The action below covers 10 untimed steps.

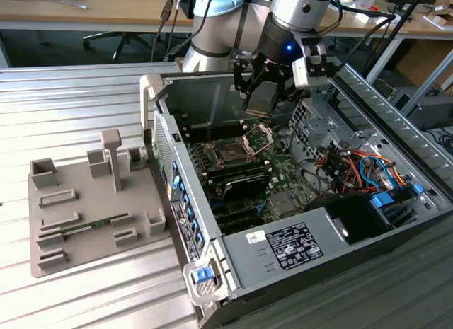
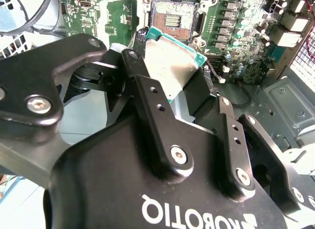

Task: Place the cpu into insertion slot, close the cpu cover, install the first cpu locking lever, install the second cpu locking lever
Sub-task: 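Place the cpu into insertion slot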

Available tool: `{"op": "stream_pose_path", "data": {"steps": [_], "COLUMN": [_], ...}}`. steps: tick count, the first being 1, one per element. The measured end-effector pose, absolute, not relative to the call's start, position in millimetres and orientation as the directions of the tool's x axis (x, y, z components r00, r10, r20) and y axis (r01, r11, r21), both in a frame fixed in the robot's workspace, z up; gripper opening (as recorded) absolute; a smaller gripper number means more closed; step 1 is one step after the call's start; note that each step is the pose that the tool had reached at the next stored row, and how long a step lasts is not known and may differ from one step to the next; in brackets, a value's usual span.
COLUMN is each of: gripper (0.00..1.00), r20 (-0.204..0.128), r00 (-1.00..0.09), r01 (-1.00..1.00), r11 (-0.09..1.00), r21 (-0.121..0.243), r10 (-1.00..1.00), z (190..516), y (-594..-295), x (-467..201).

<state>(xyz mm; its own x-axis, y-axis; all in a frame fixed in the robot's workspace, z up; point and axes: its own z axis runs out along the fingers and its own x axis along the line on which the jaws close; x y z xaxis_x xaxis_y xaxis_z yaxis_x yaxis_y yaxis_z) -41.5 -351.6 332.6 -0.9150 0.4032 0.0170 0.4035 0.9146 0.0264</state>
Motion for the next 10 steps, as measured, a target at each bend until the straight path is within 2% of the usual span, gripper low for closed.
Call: {"op": "stream_pose_path", "data": {"steps": [10], "gripper": [0.54], "r20": [0.017], "r00": [-0.908], "r01": [0.419], "r11": [0.908], "r21": [0.026], "r10": [0.418], "z": [332.6], "y": [-351.5], "x": [-41.5]}}
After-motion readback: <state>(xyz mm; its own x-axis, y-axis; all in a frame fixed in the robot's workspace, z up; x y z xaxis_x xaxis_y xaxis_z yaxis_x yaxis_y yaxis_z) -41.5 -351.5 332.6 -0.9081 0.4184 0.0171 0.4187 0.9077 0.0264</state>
